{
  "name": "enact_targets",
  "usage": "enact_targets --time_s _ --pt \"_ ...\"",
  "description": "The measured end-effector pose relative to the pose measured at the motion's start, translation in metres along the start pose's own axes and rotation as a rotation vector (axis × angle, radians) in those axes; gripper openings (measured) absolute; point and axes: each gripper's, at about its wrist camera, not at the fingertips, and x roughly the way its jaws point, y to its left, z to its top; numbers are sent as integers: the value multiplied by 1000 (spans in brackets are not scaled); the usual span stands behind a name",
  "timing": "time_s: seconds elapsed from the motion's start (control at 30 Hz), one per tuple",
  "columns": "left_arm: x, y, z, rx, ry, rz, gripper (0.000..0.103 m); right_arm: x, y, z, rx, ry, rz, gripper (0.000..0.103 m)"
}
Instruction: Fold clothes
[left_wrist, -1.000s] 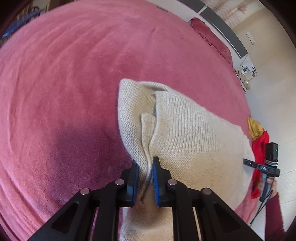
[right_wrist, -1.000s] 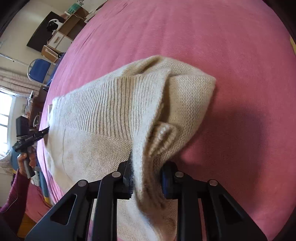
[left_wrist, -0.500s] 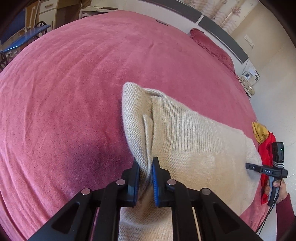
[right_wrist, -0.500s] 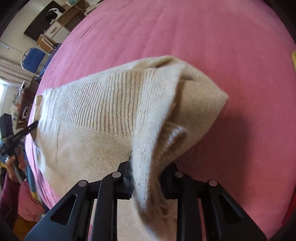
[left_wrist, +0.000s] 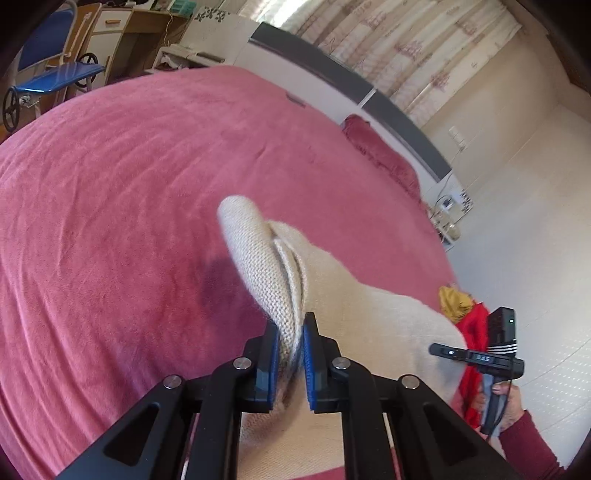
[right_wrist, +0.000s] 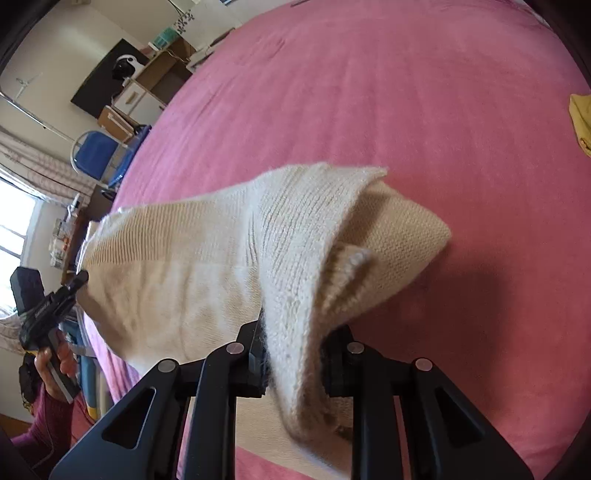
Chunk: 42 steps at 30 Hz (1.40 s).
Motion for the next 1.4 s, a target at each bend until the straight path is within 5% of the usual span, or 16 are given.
enact_targets --time_s 0.33,0.6,0.67,0.77,0.87,0.93,1.03,1.17,1.3,1.4 --pt "-93 14 -2 -33 -172 1 10 6 118 37 -160 -29 84 21" --pt "-210 96 -30 -285 -381 133 11 79 279 93 -389 32 180 21" --pt "-211 123 -40 -354 -365 228 11 110 322 107 -462 67 183 21" --pt "-198 178 -60 -497 -296 392 12 185 372 126 -517 117 62 34" --pt "-175 247 -85 -691 -128 476 12 245 384 127 -497 214 -25 44" --pt "-175 273 -95 -750 -80 456 14 262 381 126 -483 224 -95 48" --pt "-191 283 -89 -689 -78 497 14 264 373 129 -470 191 -128 48" --pt "-219 282 -55 -589 -187 476 12 227 348 136 -412 99 -87 51" --pt "-215 278 -4 -502 -252 420 14 228 345 150 -343 132 18 58" --pt "-190 272 25 -422 -223 392 16 252 359 159 -365 158 -17 58"
